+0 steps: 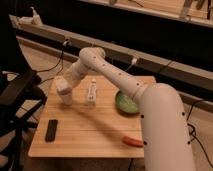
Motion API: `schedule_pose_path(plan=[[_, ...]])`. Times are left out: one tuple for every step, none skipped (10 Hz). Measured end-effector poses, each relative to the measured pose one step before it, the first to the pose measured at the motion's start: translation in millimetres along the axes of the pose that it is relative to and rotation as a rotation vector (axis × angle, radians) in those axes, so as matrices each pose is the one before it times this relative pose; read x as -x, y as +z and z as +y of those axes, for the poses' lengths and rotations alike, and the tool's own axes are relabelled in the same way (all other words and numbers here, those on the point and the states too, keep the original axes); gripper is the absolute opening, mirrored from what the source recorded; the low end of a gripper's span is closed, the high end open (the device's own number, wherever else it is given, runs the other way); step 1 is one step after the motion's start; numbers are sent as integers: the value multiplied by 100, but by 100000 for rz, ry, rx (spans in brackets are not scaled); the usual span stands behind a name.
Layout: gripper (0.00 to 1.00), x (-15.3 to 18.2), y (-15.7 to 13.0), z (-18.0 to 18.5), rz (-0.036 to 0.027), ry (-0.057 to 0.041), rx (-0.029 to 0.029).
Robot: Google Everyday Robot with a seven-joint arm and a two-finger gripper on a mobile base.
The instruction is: Place the white sponge in the ceramic cup
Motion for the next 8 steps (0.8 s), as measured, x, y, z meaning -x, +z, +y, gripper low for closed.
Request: schedule_pose_path(plan=[[76,-33,-18,34,7,63,1],[76,2,-4,36,1,41,-38],[76,34,-114,-22,164,-33,-304],[76,-17,-215,-27,349,-6,-442],[76,3,-361,12,912,109,-730],[76,94,-391,-97,1307,72,-724],[69,-64,-234,-75,403,279,207],[62,-8,356,43,-634,280,419]])
